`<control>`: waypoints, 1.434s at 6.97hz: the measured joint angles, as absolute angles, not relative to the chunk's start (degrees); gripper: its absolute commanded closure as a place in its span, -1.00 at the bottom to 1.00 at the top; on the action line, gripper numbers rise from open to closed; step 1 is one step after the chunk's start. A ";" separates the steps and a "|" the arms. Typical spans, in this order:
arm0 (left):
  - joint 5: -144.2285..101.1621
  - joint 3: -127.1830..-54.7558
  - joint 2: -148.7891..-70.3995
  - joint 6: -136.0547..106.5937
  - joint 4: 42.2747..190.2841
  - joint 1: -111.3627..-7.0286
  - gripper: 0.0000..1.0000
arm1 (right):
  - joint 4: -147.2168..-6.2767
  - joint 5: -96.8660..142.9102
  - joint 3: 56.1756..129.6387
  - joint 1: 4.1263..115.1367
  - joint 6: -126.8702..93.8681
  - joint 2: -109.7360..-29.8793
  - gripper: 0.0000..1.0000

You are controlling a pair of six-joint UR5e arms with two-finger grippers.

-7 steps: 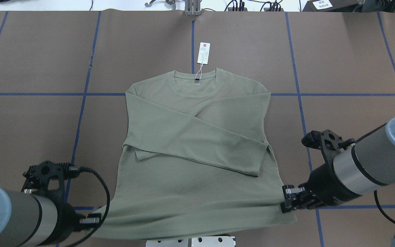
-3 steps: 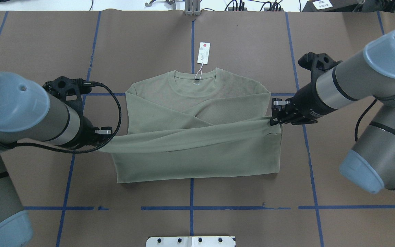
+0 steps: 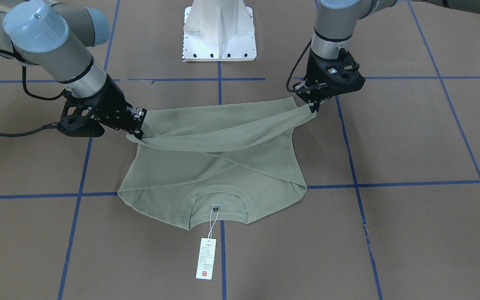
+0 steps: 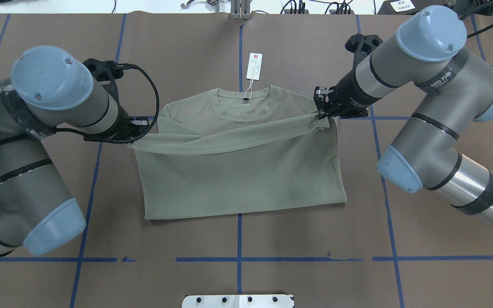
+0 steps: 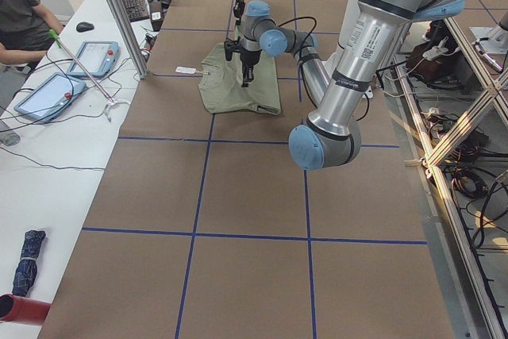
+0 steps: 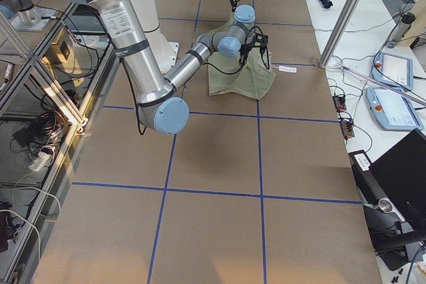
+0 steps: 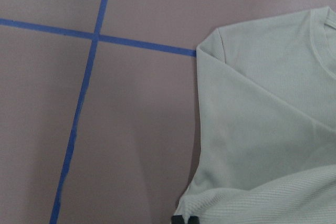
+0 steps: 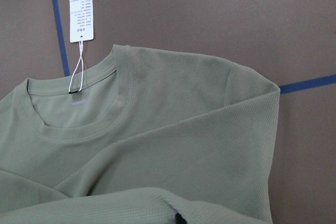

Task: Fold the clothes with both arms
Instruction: 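Lift the hem with both grippers and fold it toward the collar, then release the hem at the collar and draw both grippers back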

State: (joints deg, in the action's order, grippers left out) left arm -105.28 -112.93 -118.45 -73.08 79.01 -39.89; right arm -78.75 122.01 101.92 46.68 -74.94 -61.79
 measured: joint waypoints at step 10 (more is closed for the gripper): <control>-104.87 -88.59 -125.87 -74.24 96.94 -44.95 1.00 | -72.05 121.84 84.50 50.14 -74.99 -55.85 1.00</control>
State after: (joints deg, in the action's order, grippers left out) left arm -104.87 -88.59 -125.87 -74.24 96.94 -44.95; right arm -72.05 121.84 84.50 50.14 -74.99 -55.85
